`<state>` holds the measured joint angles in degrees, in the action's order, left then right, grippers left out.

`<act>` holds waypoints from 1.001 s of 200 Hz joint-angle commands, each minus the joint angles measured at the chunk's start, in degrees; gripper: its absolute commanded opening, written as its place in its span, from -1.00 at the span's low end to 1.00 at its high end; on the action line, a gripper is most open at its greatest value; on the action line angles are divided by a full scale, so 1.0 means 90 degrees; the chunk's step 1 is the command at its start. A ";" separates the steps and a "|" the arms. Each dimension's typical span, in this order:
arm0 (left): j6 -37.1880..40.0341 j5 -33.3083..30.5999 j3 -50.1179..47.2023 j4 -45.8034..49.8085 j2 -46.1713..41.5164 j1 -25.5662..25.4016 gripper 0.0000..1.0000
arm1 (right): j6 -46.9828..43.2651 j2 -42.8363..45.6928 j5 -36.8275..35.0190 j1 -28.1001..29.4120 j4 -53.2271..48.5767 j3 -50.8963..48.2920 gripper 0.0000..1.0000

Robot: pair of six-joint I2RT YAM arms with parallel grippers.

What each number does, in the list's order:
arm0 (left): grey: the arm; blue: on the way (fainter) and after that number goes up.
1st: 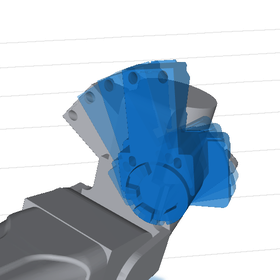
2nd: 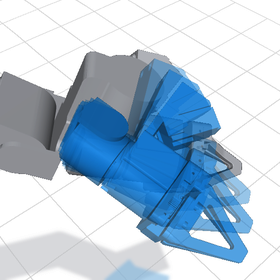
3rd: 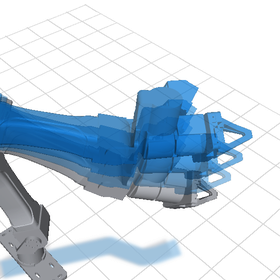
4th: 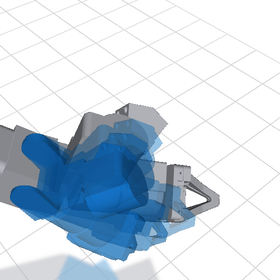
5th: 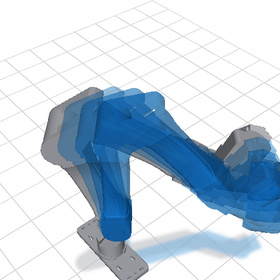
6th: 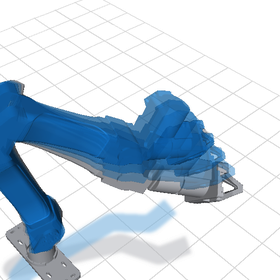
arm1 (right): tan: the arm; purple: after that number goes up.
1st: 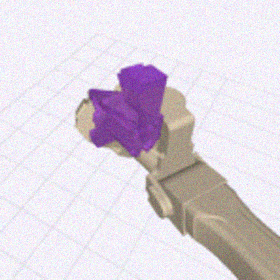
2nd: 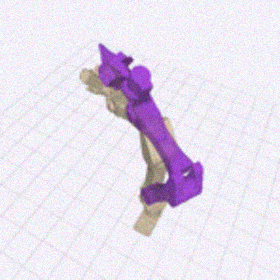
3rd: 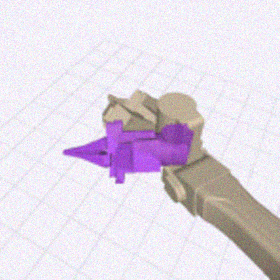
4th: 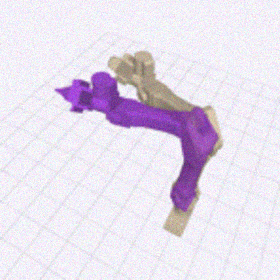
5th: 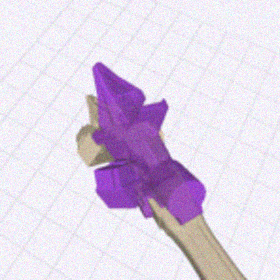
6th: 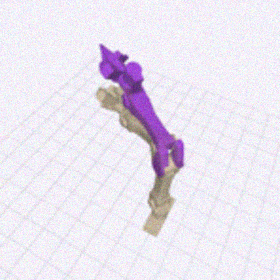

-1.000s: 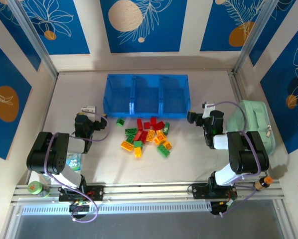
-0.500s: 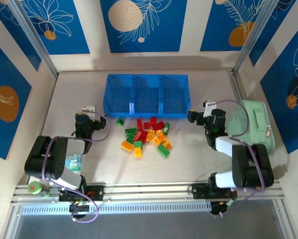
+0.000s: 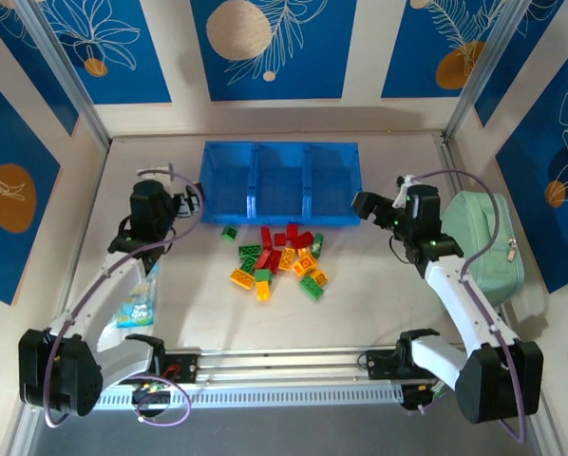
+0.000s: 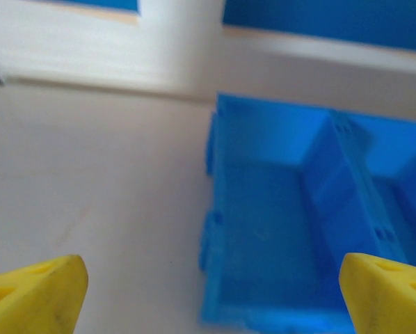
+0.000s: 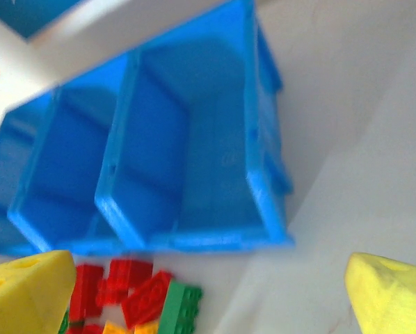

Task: Sort the legos into containers by color
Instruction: Pick up the lego from the center of the table.

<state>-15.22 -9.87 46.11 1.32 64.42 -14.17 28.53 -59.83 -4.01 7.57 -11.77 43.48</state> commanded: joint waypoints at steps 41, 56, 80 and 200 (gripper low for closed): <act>-0.1022 0.0383 0.0256 0.2143 0.0870 -0.1207 0.70 | -0.0232 -0.0668 -0.0112 0.1229 -0.1641 0.0929 0.78; -0.1186 0.0596 0.0238 0.1919 0.1166 -0.1208 0.69 | -0.0176 -0.0755 0.0045 0.1315 -0.1656 0.0976 0.70; -0.1231 0.0744 0.0393 0.1690 0.1668 -0.1208 0.66 | -0.0180 -0.0754 0.0078 0.1410 -0.1650 0.0960 0.67; -0.1141 0.0940 0.1389 0.1421 0.3828 -0.1111 0.41 | -0.0280 -0.0952 0.0168 0.1385 -0.1606 0.0823 0.58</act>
<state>-25.58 -2.90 56.75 15.22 96.36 -24.80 27.00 -68.34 -4.01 20.14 -25.80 50.74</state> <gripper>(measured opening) 0.709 0.791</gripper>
